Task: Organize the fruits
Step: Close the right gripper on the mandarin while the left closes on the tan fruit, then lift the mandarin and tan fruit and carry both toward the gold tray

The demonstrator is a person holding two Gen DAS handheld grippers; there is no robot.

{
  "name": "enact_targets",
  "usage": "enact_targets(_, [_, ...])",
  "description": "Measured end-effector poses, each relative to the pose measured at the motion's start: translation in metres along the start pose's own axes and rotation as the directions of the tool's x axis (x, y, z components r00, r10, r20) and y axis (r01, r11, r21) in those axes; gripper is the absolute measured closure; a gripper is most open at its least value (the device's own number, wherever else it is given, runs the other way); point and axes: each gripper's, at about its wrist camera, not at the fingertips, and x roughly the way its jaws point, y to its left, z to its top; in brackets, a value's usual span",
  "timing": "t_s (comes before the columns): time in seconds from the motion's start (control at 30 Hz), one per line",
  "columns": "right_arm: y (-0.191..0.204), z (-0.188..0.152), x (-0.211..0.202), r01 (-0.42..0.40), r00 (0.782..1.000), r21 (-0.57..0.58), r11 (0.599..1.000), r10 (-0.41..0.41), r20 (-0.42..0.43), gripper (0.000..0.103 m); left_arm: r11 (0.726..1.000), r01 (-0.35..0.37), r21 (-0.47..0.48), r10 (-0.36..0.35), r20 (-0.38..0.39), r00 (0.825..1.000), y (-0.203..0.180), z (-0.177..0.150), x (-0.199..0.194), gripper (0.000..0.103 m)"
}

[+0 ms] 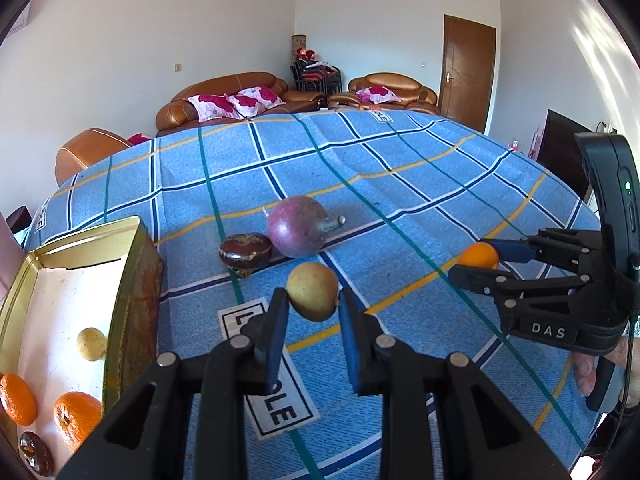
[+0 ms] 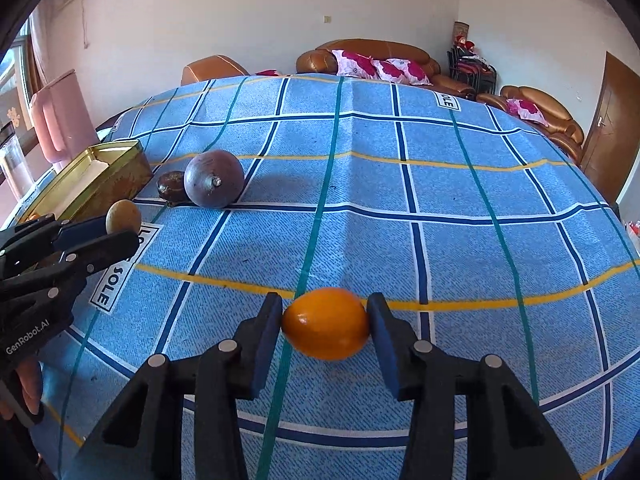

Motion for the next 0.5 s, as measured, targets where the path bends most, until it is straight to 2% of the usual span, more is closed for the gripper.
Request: enact_targets(0.5, [0.013, -0.002, -0.032, 0.006, 0.985, -0.055, 0.998, 0.003, 0.175, 0.057, 1.0, 0.0, 0.001, 0.0, 0.102, 0.995, 0.0, -0.001, -0.02, 0.076])
